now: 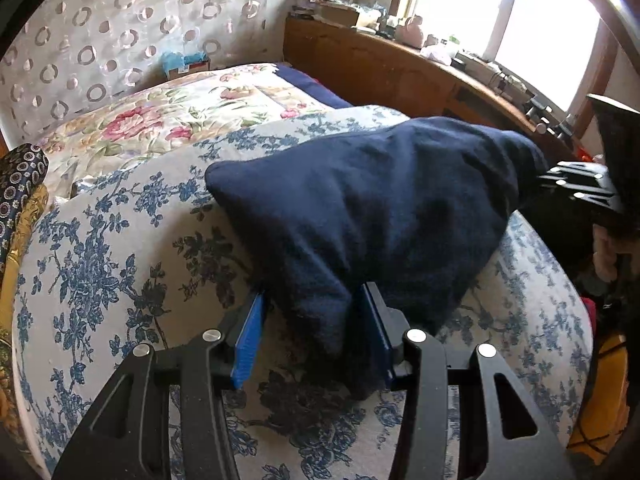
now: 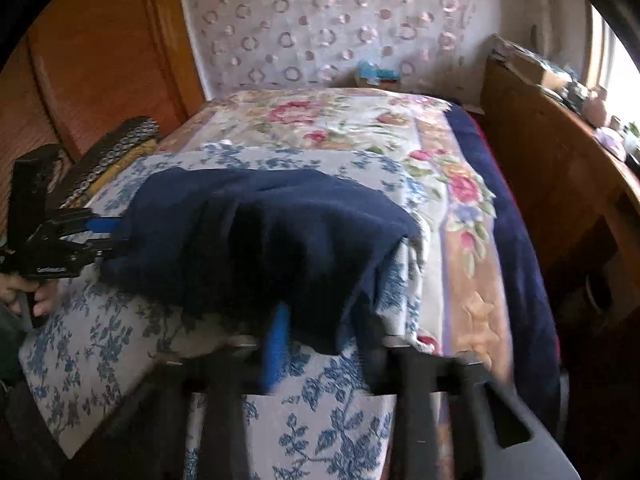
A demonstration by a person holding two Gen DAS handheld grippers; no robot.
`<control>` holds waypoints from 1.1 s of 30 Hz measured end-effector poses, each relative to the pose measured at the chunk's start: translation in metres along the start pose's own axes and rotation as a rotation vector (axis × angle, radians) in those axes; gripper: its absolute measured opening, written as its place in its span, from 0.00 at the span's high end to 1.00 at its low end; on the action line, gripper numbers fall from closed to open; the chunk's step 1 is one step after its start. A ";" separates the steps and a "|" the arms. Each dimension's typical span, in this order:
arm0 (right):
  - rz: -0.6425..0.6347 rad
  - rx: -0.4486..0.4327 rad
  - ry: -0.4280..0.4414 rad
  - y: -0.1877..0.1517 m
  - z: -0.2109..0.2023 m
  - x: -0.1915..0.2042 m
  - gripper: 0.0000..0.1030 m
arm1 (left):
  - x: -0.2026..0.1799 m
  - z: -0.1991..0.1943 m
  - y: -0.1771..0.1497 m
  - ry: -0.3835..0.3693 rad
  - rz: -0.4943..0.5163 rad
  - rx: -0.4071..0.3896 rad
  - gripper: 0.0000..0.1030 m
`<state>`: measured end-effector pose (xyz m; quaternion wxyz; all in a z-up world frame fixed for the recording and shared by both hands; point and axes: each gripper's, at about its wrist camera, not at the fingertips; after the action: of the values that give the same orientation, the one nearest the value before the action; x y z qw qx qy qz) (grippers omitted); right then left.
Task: Fold small clothes
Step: 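Grasp the folded navy bundle with both grippers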
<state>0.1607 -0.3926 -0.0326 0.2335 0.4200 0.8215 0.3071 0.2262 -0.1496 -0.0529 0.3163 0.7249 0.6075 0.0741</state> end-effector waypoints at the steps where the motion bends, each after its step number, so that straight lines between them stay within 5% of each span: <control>1: -0.024 0.007 -0.012 0.002 -0.001 0.000 0.92 | 0.001 0.002 -0.001 0.002 -0.003 0.005 0.53; 12: 0.024 0.040 0.004 -0.007 -0.001 -0.016 0.93 | 0.007 -0.007 0.001 -0.004 -0.015 -0.023 0.53; 18: 0.060 -0.040 -0.075 0.009 -0.026 -0.018 0.43 | 0.022 -0.020 0.015 -0.020 -0.071 -0.079 0.50; 20: 0.079 -0.070 -0.103 0.014 -0.032 -0.015 0.34 | 0.027 -0.018 0.021 -0.023 -0.085 -0.078 0.49; 23: 0.117 -0.103 -0.077 0.028 -0.023 -0.014 0.30 | 0.026 -0.009 0.026 -0.018 -0.073 -0.072 0.32; 33: 0.190 0.028 -0.045 0.042 0.064 -0.019 0.28 | 0.029 0.018 0.035 -0.047 -0.107 -0.009 0.31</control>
<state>0.2351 -0.3697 -0.0459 0.2158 0.5058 0.7768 0.3069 0.2717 -0.1317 -0.0557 0.3376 0.6914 0.6373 0.0427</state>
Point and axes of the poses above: each gripper's, at about its wrist camera, not at the fingertips, and z roughly the way its jaws point, x to its left, y to its top, and after that the axes turned 12 degrees about -z, right-handed
